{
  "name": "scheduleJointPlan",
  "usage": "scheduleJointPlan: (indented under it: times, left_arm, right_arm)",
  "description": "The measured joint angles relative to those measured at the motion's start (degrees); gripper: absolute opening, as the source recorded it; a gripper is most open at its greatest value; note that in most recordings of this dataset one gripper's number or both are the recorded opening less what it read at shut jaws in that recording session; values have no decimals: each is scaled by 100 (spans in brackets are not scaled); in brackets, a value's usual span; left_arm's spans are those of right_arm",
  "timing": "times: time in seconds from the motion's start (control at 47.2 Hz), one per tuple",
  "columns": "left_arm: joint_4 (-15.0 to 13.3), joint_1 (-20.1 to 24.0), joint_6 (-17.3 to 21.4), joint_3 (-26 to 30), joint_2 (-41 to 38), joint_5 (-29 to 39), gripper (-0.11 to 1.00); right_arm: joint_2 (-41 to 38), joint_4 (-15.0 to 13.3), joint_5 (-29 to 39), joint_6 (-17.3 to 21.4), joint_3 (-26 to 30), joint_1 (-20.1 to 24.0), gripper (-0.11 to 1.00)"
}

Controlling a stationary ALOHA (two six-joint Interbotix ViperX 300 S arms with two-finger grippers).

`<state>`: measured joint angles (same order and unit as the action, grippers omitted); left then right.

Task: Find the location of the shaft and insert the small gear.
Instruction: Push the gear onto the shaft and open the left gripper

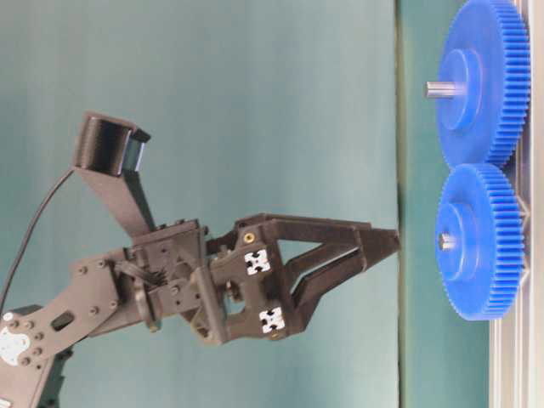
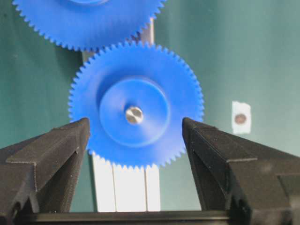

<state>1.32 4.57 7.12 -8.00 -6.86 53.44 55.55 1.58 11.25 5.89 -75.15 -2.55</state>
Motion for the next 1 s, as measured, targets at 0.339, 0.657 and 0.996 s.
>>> scheduleJointPlan:
  times: [0.339, 0.657, 0.996]
  left_arm:
    - [0, -70, -9, 0, 308, 105, 75]
    - [-9, -79, -9, 0, 448, 105, 75]
    - [0, -132, 0, 0, 598, 97, 75]
  right_arm:
    - [0, 0, 0, 0, 0, 0, 2]
    - [0, -9, 0, 0, 0, 0, 2]
    - [0, 0, 0, 0, 0, 0, 2]
